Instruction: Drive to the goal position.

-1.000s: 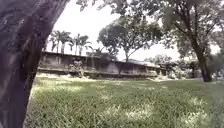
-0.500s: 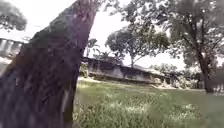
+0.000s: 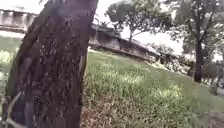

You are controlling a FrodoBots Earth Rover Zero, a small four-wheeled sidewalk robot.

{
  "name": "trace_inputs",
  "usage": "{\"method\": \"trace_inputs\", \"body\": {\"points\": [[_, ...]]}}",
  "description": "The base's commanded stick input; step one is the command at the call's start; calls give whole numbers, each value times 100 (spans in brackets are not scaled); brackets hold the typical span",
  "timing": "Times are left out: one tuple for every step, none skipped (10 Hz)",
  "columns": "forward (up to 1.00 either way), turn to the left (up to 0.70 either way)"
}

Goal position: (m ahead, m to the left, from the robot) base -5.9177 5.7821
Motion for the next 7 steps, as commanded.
{"method": "trace_inputs", "body": {"points": [[70, 0], [70, -27], [70, -27], [70, -27], [70, -27], [70, -27], [70, -27]]}}
